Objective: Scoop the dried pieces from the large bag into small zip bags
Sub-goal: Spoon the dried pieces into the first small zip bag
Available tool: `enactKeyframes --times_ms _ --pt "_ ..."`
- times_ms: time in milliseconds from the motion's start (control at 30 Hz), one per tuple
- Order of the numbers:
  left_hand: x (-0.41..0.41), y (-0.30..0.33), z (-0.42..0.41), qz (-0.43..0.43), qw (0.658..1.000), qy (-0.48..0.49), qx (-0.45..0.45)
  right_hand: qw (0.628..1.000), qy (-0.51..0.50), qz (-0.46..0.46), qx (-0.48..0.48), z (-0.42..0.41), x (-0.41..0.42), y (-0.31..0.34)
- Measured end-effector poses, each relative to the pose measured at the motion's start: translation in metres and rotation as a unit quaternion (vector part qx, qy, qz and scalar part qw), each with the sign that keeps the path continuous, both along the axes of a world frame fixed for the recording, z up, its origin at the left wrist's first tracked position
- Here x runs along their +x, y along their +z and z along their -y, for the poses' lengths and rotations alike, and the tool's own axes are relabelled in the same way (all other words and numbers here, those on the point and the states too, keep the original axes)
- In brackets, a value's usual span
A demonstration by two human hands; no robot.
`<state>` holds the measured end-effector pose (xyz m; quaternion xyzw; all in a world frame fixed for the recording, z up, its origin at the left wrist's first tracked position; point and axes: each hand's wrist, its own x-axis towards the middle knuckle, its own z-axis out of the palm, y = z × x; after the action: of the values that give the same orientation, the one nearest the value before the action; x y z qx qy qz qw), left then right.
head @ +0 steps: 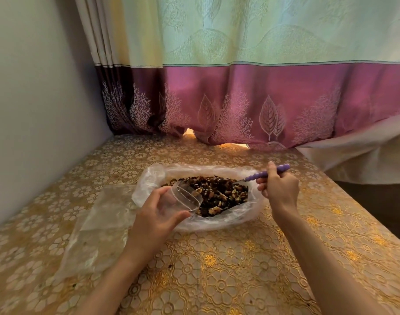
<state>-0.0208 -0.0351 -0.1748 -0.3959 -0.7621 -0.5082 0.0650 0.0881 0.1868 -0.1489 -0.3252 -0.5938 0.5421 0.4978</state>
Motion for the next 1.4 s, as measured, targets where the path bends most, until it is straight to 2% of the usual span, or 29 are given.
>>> enactKeyframes --times_ms 200,500,700,900,1033,1233,1333,1400 --pt "0.002 0.001 -0.002 0.051 0.998 -0.021 0.002 0.999 -0.004 -0.041 -0.015 0.006 -0.003 0.001" --pt "0.000 -0.001 -0.001 0.107 0.994 -0.024 0.023 0.982 0.126 -0.134 -0.043 0.032 -0.003 0.028" --pt "0.002 0.005 -0.002 0.142 0.986 -0.026 0.080 0.973 0.199 -0.110 0.036 0.061 -0.003 0.040" --pt "-0.001 0.008 0.000 0.189 0.970 -0.027 0.150 0.945 0.281 -0.098 0.133 0.086 -0.004 0.042" --pt "0.000 0.008 0.002 0.207 0.964 -0.018 0.167 0.933 0.317 -0.098 0.139 0.089 -0.003 0.043" --pt "0.000 0.009 0.003 0.174 0.973 0.005 0.153 0.938 0.293 -0.149 0.108 0.076 0.000 0.047" --pt "0.002 0.009 0.002 0.165 0.975 0.008 0.150 0.954 0.234 -0.171 0.080 0.061 0.001 0.045" --pt "0.003 0.009 0.002 0.154 0.978 0.010 0.143 0.969 0.181 -0.150 0.075 0.048 0.001 0.040"
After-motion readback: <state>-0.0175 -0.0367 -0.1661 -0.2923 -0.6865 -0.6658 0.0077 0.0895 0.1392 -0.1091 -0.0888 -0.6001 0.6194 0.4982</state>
